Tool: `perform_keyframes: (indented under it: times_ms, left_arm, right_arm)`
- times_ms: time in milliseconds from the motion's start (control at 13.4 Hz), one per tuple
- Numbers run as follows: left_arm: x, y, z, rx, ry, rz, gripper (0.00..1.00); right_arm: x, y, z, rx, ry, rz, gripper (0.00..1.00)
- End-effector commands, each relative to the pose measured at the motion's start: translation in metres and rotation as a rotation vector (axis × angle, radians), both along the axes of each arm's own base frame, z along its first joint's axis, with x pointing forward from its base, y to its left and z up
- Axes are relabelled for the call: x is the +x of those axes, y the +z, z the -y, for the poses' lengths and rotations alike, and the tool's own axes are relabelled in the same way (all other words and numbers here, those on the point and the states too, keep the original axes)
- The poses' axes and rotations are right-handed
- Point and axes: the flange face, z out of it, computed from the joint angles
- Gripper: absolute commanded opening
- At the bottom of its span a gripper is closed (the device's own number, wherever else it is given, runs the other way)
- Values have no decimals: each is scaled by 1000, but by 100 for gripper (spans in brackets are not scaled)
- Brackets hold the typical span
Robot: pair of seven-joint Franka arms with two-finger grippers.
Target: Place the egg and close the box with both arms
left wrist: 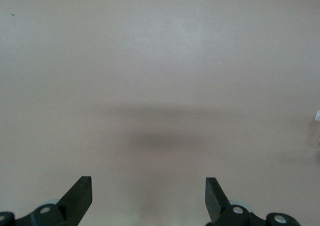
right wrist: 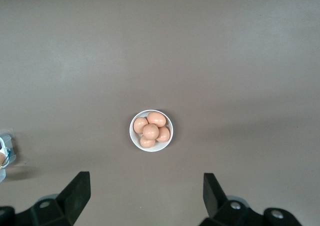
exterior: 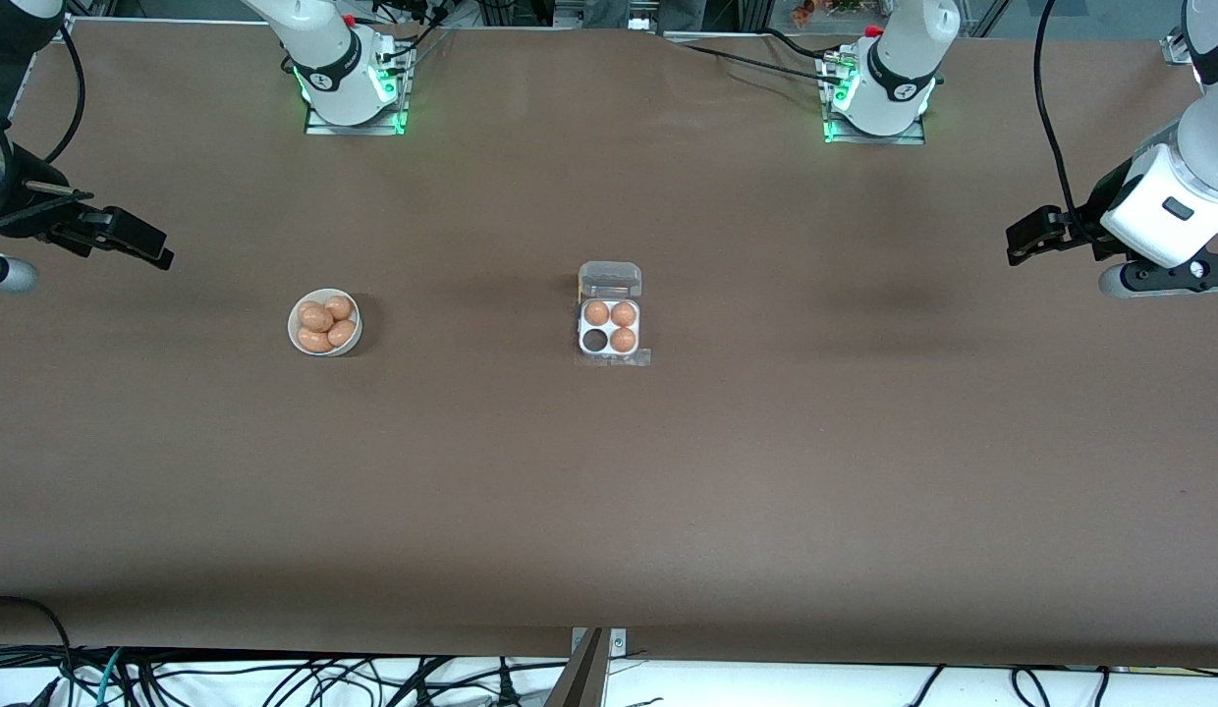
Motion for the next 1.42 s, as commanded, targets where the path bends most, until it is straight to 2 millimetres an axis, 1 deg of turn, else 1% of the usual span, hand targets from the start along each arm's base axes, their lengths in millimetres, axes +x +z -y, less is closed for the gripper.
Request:
perform_keyframes:
  times_ms: [0, 672, 822, 896, 971, 1120, 1344]
  left_arm:
    - [4, 2, 1, 2, -22, -8, 100]
    - [4, 3, 1, 3, -22, -7, 100]
    - [4, 3, 0, 5, -22, -7, 100]
    - [4, 3, 1, 3, -20, -7, 100]
    - [4, 3, 1, 3, -22, -7, 100]
    - [4, 3, 1, 3, -22, -7, 100]
    - [4, 3, 1, 5, -22, -7, 100]
  right_arm:
    - [-7, 5, 1, -5, 10, 0, 100]
    - [-5, 2, 1, -5, 13, -2, 100]
    - [1, -7, 1, -8, 13, -5, 100]
    - [7, -17, 0, -12, 15, -14, 100]
    - [14, -35, -6, -16, 29, -46, 100]
    - [28, -78, -25, -19, 61, -125, 100]
    - [45, -132, -28, -19, 64, -171, 100]
